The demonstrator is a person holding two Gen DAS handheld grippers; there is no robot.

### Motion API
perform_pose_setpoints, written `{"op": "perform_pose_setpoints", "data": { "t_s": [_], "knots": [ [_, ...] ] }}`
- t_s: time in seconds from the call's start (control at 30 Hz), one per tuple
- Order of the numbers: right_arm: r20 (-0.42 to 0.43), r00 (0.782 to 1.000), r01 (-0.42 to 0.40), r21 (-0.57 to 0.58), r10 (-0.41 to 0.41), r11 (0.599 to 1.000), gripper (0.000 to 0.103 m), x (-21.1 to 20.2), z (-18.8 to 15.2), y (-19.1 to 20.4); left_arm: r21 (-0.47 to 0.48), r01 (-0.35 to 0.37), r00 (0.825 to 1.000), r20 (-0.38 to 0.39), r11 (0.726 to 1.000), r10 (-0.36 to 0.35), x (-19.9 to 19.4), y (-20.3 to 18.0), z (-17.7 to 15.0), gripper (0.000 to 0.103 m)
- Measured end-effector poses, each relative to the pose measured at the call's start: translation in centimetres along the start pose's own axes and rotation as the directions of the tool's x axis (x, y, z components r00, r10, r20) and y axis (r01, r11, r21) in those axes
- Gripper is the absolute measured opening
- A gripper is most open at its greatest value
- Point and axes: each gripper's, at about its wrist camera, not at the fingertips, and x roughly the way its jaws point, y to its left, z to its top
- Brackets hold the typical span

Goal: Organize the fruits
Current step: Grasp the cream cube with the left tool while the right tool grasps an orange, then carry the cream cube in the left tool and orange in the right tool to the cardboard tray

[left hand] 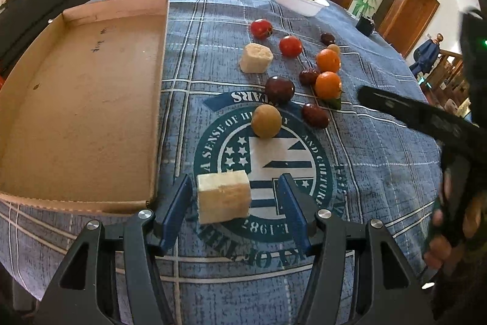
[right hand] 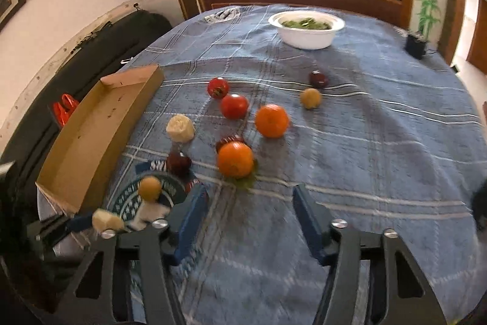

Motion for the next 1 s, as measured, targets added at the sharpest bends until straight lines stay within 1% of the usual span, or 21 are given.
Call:
{"op": "perform_pose_setpoints", "data": {
  "t_s": [0.07, 0.13, 0.23, 0.27, 0.3, 0.33, 0.4, 0.47, 0.57, 0.63, 0.83, 1.0],
  "knots": [
    [-0.02, 1.0, -0.012, 0.004, 0.012, 1.0, 0.056, 1.4, 0.6, 0.2, 0.0, 0.009, 1.0, -0.016, 1.0, -0.009, 0.4, 0.4, 0.0, 0.056],
    [-0.033, 0.999, -0.008, 0.003, 0.008, 1.0, 0.056, 2.5, 1.2, 0.4, 0.008, 0.012, 1.0, -0.008, 1.0, -0.011, 0.3, 0.6, 0.0, 0.052],
    [-0.062, 0.998, -0.007, 0.004, 0.008, 1.0, 0.056, 4.3, 1.7, 0.3, 0.009, 0.016, 1.0, -0.008, 1.0, -0.016, 0.2, 0.9, 0.0, 0.045],
    [-0.068, 0.998, -0.008, 0.003, 0.008, 1.0, 0.055, 4.6, 1.7, 0.4, 0.007, 0.014, 1.0, -0.006, 1.0, -0.014, 0.2, 1.0, -0.1, 0.041],
    [-0.077, 0.997, -0.008, 0.003, 0.008, 1.0, 0.053, 5.1, 1.8, 0.4, 0.005, 0.012, 1.0, -0.004, 1.0, -0.012, 0.2, 1.2, -0.1, 0.038],
    [-0.084, 0.996, -0.007, 0.003, 0.007, 1.0, 0.049, 5.5, 1.8, 0.4, 0.001, 0.02, 1.0, -0.003, 1.0, -0.02, 0.1, 1.3, -0.1, 0.037],
    [-0.083, 0.997, -0.003, -0.003, 0.002, 1.0, 0.039, 5.9, 1.7, 0.5, -0.002, 0.034, 0.999, -0.004, 0.999, -0.034, 0.1, 1.4, 0.0, 0.032],
    [-0.076, 0.997, -0.007, -0.01, 0.007, 1.0, 0.035, 5.6, 1.7, 0.7, -0.003, 0.027, 1.0, -0.004, 1.0, -0.027, 0.1, 1.3, 0.1, 0.032],
    [-0.054, 0.999, 0.0, -0.014, -0.001, 1.0, 0.034, 4.7, 1.6, 0.8, 0.008, 0.018, 1.0, 0.002, 1.0, -0.018, -0.2, 0.7, 0.1, 0.032],
    [-0.039, 0.999, -0.012, -0.006, 0.012, 1.0, 0.034, 3.8, 1.4, 0.7, 0.013, 0.022, 1.0, 0.006, 1.0, -0.022, -0.6, 0.3, 0.2, 0.032],
    [-0.004, 0.999, -0.033, 0.0, 0.033, 0.999, 0.034, 1.3, 1.0, 0.6, 0.045, -0.028, 1.0, -0.002, 0.999, 0.028, -1.6, -1.4, 0.4, 0.032],
    [0.006, 0.999, -0.048, -0.001, 0.048, 0.999, 0.034, -0.1, 0.3, 0.9, 0.065, -0.061, 0.998, 0.012, 0.996, 0.06, -2.4, -2.5, 0.4, 0.032]
  ]
}}
